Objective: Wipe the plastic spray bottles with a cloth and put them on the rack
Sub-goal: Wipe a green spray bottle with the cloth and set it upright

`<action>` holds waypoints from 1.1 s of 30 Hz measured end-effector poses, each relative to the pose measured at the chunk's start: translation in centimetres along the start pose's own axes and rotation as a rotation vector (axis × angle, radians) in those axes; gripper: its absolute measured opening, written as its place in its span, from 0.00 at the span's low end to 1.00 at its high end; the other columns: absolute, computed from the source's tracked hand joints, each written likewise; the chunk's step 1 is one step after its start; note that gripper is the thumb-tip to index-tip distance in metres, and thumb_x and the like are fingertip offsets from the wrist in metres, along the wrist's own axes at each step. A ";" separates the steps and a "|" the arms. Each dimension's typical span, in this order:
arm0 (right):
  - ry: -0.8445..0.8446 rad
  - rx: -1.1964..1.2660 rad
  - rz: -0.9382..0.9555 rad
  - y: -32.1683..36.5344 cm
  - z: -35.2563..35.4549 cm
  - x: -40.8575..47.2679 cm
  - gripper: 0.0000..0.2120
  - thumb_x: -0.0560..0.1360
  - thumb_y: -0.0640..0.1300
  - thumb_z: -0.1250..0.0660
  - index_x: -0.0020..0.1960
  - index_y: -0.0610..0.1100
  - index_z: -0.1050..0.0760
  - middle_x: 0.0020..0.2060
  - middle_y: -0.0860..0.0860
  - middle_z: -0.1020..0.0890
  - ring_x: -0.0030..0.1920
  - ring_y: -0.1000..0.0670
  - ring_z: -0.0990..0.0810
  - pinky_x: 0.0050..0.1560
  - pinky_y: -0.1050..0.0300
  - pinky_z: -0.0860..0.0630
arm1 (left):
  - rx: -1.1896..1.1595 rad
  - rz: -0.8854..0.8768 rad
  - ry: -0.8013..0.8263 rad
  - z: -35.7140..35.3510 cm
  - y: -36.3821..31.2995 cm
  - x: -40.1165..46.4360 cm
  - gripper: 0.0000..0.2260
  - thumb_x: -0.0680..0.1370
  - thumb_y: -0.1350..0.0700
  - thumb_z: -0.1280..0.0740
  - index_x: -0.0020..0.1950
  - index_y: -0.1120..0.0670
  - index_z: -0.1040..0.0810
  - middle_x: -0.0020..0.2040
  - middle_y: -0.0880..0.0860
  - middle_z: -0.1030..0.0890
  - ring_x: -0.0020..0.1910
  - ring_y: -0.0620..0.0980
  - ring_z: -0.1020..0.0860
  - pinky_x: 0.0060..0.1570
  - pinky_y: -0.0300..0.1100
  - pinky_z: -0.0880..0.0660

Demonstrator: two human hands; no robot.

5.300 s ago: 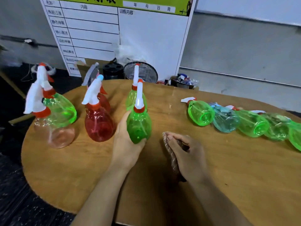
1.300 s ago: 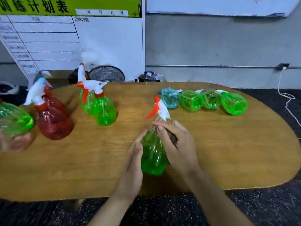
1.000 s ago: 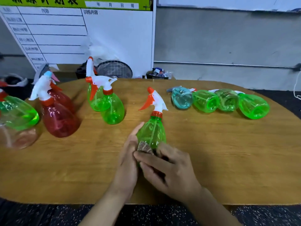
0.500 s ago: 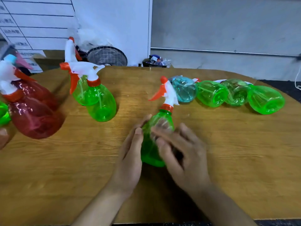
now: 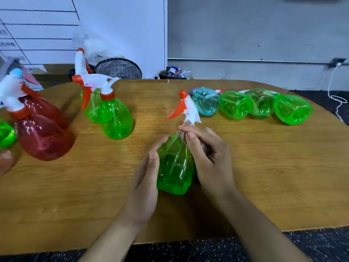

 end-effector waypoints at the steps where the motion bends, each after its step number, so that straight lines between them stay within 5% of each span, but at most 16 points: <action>1: 0.008 0.039 -0.007 0.1 -0.2 0.1 0.11 0.83 0.41 0.33 0.61 0.47 0.14 0.42 0.45 0.18 0.38 0.50 0.23 0.38 0.52 0.27 | -0.020 0.023 0.016 0.0 0.0 -0.1 0.31 0.76 0.30 0.35 0.75 0.44 0.25 0.71 0.46 0.19 0.72 0.48 0.22 0.68 0.53 0.23; 4: -0.069 0.345 -0.134 0.1 -0.4 0.6 0.11 0.84 0.37 0.35 0.59 0.44 0.15 0.51 0.50 0.12 0.53 0.52 0.15 0.53 0.58 0.20 | -0.091 0.053 0.057 -0.1 -0.6 0.1 0.42 0.67 0.30 0.22 0.77 0.44 0.27 0.71 0.51 0.19 0.70 0.54 0.20 0.63 0.55 0.20; 6: -0.117 0.451 -0.189 -0.1 -0.3 1.0 0.11 0.84 0.37 0.36 0.59 0.43 0.15 0.54 0.51 0.12 0.57 0.50 0.14 0.57 0.54 0.19 | -0.167 0.067 0.056 -0.1 -0.8 0.3 0.39 0.69 0.37 0.20 0.77 0.44 0.27 0.70 0.50 0.19 0.69 0.53 0.19 0.58 0.51 0.17; 10: -0.094 0.335 -0.101 0.0 -0.1 1.2 0.11 0.83 0.37 0.35 0.59 0.44 0.15 0.53 0.50 0.12 0.55 0.53 0.15 0.55 0.62 0.21 | -0.159 0.072 0.080 -0.3 -0.5 0.3 0.31 0.73 0.42 0.29 0.76 0.41 0.26 0.70 0.45 0.18 0.69 0.47 0.20 0.66 0.51 0.20; 16: 0.003 0.039 -0.045 -0.2 -0.6 0.5 0.11 0.84 0.43 0.34 0.62 0.48 0.15 0.45 0.49 0.17 0.42 0.51 0.20 0.40 0.58 0.24 | -0.066 0.028 0.039 0.0 0.1 0.6 0.25 0.79 0.39 0.36 0.76 0.37 0.26 0.73 0.42 0.22 0.73 0.46 0.23 0.69 0.54 0.22; 19: 0.116 -0.129 0.108 0.8 -1.6 -1.2 0.12 0.84 0.47 0.34 0.63 0.49 0.16 0.41 0.51 0.23 0.35 0.55 0.27 0.33 0.65 0.33 | -0.065 0.011 -0.013 0.4 0.4 0.9 0.22 0.84 0.42 0.40 0.78 0.43 0.27 0.74 0.48 0.21 0.74 0.50 0.24 0.73 0.57 0.27; 22: 0.206 -0.260 0.398 2.5 -2.6 -4.0 0.10 0.81 0.44 0.30 0.60 0.47 0.14 0.41 0.53 0.26 0.39 0.60 0.32 0.41 0.66 0.33 | -0.111 -0.017 -0.070 1.2 0.5 1.2 0.19 0.88 0.49 0.45 0.78 0.50 0.27 0.71 0.54 0.18 0.72 0.55 0.21 0.69 0.47 0.23; 25: 0.198 -0.345 0.559 2.5 -2.7 -4.9 0.10 0.81 0.45 0.29 0.60 0.48 0.13 0.39 0.51 0.26 0.39 0.56 0.29 0.42 0.65 0.31 | -0.117 -0.021 -0.075 1.2 0.4 1.1 0.22 0.85 0.47 0.43 0.78 0.51 0.26 0.71 0.56 0.19 0.71 0.57 0.21 0.73 0.56 0.27; 29: 0.109 -0.258 0.354 1.0 -1.3 -2.4 0.13 0.83 0.47 0.34 0.63 0.46 0.16 0.41 0.54 0.26 0.37 0.59 0.30 0.35 0.64 0.30 | 0.031 -0.047 -0.058 1.1 0.8 1.1 0.24 0.84 0.40 0.40 0.77 0.47 0.25 0.74 0.50 0.21 0.76 0.53 0.25 0.77 0.64 0.33; 33: 0.000 -0.150 0.044 -0.6 -0.1 -0.1 0.15 0.84 0.51 0.38 0.63 0.49 0.16 0.37 0.52 0.23 0.34 0.54 0.27 0.33 0.64 0.32 | 0.078 -0.059 -0.002 0.5 1.1 0.9 0.24 0.81 0.39 0.38 0.75 0.45 0.24 0.73 0.44 0.21 0.75 0.44 0.26 0.77 0.56 0.30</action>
Point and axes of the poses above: each hand's wrist, its own x-axis towards the middle knuckle, its own z-axis out of the back of the hand, y = z × x, the point moved 5 cm from there along x, towards the middle knuckle
